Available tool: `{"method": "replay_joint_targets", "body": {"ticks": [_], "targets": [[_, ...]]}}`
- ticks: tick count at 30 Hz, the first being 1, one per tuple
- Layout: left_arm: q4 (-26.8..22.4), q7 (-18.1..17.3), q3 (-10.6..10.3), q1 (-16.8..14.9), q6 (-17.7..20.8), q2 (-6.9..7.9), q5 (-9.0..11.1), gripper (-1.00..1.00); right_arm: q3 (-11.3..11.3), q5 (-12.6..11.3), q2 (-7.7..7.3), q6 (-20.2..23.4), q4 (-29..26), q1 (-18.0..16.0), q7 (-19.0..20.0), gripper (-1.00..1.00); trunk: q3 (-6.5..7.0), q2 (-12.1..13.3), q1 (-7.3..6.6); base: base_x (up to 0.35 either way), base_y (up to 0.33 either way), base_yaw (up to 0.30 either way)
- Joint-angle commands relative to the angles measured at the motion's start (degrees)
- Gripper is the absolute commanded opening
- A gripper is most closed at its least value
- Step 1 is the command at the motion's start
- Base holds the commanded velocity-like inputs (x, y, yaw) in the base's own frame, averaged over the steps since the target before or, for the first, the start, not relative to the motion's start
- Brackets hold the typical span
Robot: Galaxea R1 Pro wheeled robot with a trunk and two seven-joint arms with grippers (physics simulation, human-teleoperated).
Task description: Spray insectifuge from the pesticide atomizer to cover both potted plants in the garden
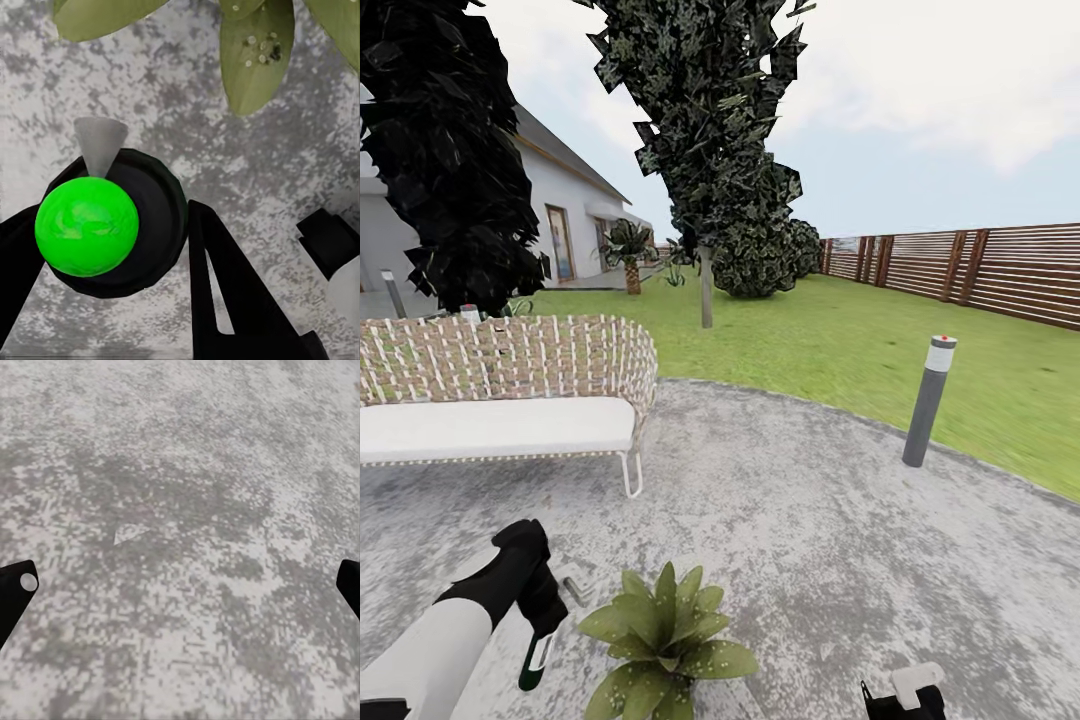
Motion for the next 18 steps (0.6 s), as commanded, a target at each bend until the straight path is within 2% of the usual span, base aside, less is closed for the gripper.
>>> {"method": "replay_joint_targets", "body": {"ticks": [1, 5, 12, 18], "targets": [[0.0, -0.4, 0.1, 0.2, 0.5, 0.12, -0.2, -1.00, -0.3, 0.6, 0.01, -0.2, 0.1, 0.0, -0.2, 1.00, -0.06, 0.0, -0.01, 0.000, 0.000, 0.000], [0.6, -0.4, 0.1, 3.5, 0.0, 0.26, -0.3, -1.00, -0.3, 0.6, -0.01, -0.2, 0.1, 0.0, -0.2, 1.00, -0.06, 0.0, -0.01, 0.000, 0.000, 0.000], [0.5, -1.5, 0.3, 4.2, 0.0, -0.44, 0.5, -1.00, -0.3, 0.6, -0.03, -0.2, 0.1, 0.0, -0.2, 1.00, -0.06, 0.0, -0.01, 0.000, 0.000, 0.000], [-1.2, -10.5, 0.1, 3.5, -0.3, 0.34, -0.1, -1.00, -0.3, 0.6, -0.07, -0.2, 0.1, 0.0, -0.2, 1.00, -0.06, 0.0, -0.01, 0.000, 0.000, 0.000]]}}
